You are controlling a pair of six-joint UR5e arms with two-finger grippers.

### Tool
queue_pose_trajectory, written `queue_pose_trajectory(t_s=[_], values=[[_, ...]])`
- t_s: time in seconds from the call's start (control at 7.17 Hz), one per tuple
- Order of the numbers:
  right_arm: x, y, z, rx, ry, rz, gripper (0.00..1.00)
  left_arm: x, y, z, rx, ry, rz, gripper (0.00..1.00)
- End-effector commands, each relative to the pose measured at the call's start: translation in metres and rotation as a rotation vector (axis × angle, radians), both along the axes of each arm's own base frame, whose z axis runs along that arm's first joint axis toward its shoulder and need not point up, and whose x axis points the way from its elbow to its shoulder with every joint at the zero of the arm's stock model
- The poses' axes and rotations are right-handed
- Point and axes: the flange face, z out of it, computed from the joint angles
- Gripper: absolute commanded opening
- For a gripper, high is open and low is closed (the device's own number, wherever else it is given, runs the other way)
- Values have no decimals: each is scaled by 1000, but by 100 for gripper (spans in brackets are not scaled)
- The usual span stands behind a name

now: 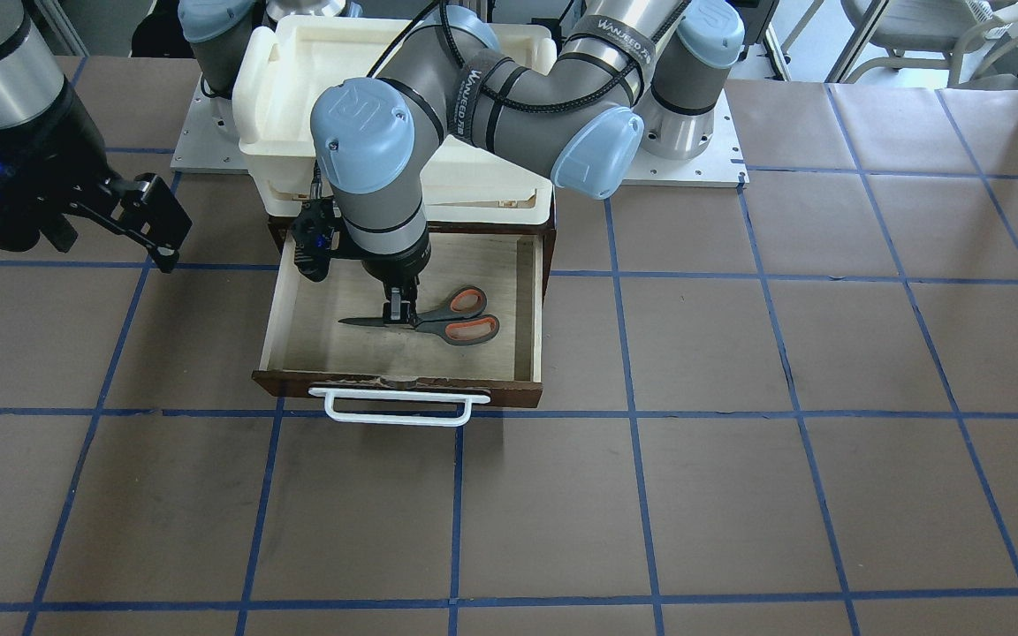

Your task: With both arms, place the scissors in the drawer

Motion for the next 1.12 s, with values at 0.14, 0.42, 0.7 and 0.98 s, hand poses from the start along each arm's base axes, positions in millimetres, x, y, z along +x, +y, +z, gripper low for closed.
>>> queue_pose_trajectory(t_s=[0.14,0.42,0.7,0.98], values=[[1,1,1,0,-2,4,100,15,2,49,-51,29,-5,66],[3,3,-3,8,-4,-2,100,89,-29,105,-119,42,94,75],[25,9,-4,10,-7,45,100,217,-61,148,-126,28,252,85],[61,18,-5,14,-6,116,100,341,-67,174,-115,14,484,93]])
